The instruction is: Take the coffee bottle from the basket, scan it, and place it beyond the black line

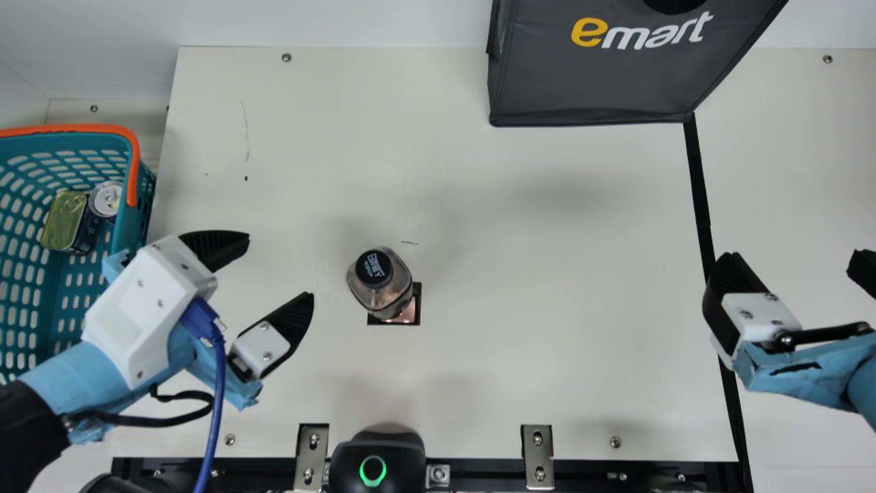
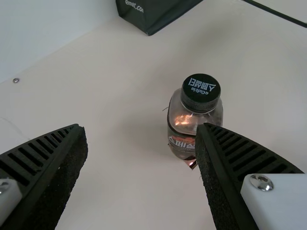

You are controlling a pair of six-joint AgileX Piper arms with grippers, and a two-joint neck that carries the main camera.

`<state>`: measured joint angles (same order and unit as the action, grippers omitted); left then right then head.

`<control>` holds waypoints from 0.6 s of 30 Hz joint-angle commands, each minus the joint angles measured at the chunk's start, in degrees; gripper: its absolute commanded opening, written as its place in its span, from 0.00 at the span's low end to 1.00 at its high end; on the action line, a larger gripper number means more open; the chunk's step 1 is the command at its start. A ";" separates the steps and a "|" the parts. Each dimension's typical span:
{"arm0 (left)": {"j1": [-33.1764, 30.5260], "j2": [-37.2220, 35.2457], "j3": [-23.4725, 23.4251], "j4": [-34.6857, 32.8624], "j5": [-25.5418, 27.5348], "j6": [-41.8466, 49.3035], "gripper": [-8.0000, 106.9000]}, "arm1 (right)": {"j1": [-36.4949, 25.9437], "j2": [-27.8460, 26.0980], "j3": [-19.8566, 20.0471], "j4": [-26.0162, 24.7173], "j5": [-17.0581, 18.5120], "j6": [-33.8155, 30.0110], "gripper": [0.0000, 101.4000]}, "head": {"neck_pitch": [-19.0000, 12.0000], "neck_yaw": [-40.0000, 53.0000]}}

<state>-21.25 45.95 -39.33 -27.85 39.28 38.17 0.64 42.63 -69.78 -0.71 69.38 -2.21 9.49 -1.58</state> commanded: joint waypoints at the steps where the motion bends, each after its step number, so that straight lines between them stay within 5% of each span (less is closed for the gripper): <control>1: -0.78 0.35 -0.09 0.00 -0.41 -0.16 0.85 | 0.00 0.00 0.00 0.00 0.00 0.00 0.90 | -1.57 0.00; 18: -10.04 7.74 -2.25 -0.03 -7.02 -0.88 0.85 | 0.00 0.00 0.00 0.00 0.00 0.00 0.90 | -1.57 0.00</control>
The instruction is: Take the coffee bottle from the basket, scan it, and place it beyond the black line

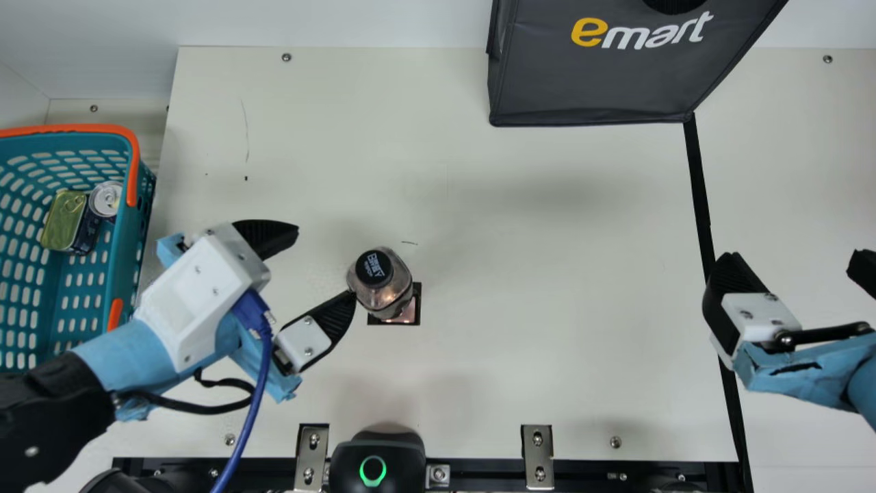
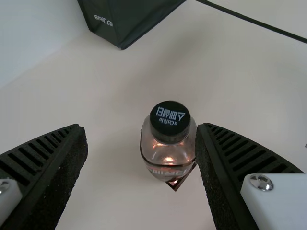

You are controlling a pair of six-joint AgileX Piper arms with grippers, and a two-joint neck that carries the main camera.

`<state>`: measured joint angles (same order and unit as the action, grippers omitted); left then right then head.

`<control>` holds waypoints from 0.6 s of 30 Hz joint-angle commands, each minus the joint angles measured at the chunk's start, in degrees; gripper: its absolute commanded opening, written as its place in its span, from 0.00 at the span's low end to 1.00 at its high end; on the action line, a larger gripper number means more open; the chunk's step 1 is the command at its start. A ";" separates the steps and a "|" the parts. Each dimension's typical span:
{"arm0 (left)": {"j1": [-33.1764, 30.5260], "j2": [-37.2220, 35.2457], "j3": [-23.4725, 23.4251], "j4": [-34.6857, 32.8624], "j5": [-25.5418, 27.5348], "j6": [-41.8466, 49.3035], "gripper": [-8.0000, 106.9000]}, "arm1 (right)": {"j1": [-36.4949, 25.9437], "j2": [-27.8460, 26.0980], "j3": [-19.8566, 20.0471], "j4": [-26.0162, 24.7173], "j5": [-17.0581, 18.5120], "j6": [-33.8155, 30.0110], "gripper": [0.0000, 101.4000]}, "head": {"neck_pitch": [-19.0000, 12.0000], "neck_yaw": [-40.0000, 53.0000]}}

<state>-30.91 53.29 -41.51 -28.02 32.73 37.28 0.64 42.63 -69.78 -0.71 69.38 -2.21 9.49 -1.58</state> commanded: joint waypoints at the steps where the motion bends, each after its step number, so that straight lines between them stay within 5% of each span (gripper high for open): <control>1: -0.87 0.91 -0.15 0.29 -1.01 -0.15 0.85 | 0.00 0.00 0.00 0.00 0.00 0.00 0.90 | -1.57 0.00; 18: -6.69 7.32 -0.42 2.33 -7.96 -2.99 0.85 | 0.00 0.00 0.00 0.00 0.00 0.00 0.90 | -1.57 0.00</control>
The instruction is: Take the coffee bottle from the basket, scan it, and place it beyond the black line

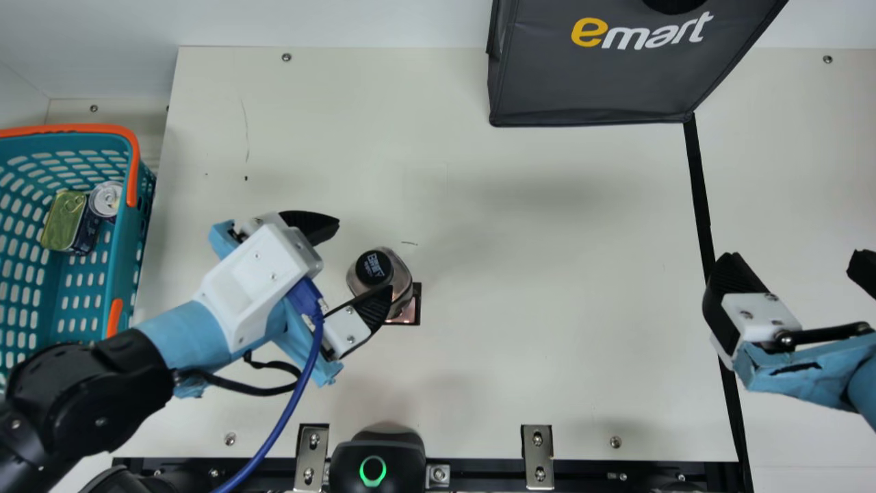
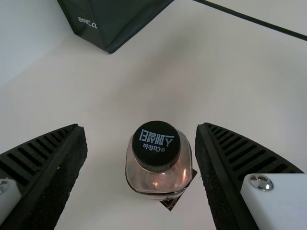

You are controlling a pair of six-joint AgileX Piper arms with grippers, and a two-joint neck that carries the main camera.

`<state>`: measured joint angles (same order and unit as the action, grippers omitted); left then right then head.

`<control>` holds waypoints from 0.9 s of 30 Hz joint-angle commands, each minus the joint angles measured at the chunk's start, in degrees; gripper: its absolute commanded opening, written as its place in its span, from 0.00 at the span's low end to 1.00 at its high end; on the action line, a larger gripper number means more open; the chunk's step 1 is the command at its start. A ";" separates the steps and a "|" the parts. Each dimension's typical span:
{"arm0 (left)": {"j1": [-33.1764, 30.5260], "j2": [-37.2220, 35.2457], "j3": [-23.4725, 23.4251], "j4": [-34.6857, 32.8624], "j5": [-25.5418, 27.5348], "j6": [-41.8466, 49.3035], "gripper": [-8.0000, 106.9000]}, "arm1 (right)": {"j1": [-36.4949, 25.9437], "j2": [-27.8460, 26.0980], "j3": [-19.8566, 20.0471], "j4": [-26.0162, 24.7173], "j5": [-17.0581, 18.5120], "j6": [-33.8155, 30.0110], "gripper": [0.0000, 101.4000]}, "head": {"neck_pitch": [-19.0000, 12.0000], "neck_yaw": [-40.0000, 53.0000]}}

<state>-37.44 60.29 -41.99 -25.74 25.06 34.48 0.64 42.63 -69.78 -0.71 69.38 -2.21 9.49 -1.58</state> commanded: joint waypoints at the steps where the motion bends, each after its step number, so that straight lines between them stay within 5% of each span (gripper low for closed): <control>1: -0.36 0.68 0.18 0.06 -0.72 -0.26 0.85 | 0.00 0.00 0.00 0.00 0.00 0.00 0.90 | -1.57 0.00; 27: -2.54 6.70 2.12 3.89 -8.11 -7.46 0.85 | 0.00 0.00 0.00 0.00 0.00 0.00 0.90 | -1.57 0.00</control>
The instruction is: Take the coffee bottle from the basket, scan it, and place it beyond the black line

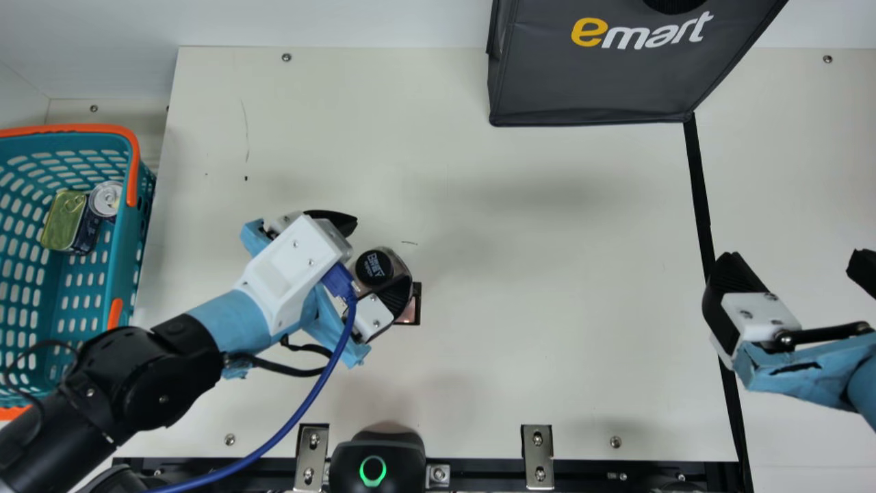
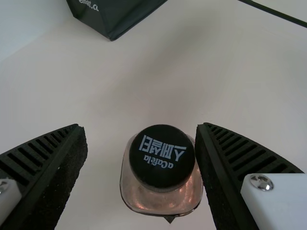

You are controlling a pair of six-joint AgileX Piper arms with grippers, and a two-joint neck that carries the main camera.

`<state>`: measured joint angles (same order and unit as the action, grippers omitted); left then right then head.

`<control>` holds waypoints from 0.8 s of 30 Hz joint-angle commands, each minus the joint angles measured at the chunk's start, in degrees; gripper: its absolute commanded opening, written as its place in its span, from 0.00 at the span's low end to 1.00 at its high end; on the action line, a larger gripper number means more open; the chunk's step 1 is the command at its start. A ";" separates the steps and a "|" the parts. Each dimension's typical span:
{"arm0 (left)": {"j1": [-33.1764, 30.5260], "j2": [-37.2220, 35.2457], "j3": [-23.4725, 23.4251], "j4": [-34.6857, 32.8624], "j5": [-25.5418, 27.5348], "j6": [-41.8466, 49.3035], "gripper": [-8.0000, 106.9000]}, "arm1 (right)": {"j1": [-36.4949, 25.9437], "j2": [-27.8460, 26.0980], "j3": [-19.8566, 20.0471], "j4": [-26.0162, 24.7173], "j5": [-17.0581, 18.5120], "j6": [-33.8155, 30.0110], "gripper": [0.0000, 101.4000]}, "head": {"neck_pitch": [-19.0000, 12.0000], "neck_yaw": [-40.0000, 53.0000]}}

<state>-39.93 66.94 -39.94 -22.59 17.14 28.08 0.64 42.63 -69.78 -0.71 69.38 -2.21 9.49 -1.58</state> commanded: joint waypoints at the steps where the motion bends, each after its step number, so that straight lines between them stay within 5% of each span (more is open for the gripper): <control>1: 0.02 0.15 0.10 1.33 -0.34 -1.81 0.85 | 0.00 0.00 0.00 0.00 0.00 0.00 0.90 | -1.57 0.00; 24: -5.14 -1.65 0.03 21.13 0.17 -26.48 0.85 | 0.00 0.00 0.00 0.00 0.06 0.00 0.90 | -1.57 0.00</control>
<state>-45.00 65.35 -40.03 -3.84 17.43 4.01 0.64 42.63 -69.78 -0.71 69.44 -2.21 9.49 -1.58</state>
